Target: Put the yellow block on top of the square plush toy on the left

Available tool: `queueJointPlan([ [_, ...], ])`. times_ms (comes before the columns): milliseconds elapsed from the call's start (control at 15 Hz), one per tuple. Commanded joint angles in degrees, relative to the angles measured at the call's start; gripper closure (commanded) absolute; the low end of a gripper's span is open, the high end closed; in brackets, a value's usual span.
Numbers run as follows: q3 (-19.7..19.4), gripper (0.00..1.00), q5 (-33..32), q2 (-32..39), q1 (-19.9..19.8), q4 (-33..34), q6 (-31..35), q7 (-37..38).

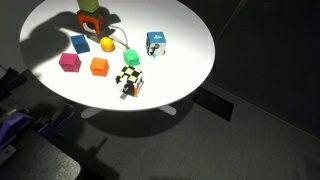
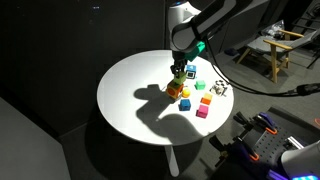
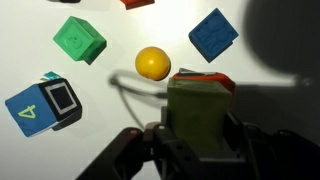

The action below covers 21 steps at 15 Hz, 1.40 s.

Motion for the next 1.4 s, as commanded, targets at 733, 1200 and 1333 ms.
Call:
queueJointPlan([
  [733, -0.12, 0.73, -2.28, 0.04, 0.28, -0.71, 2.03, -0.54],
  [1200, 0.26, 0.73, -1.69, 0.49, -0.04, -0.82, 2.73, -1.36],
  [1333, 0.43, 0.73, -1.40, 0.64, -0.21, -0.77, 2.92, -1.81],
])
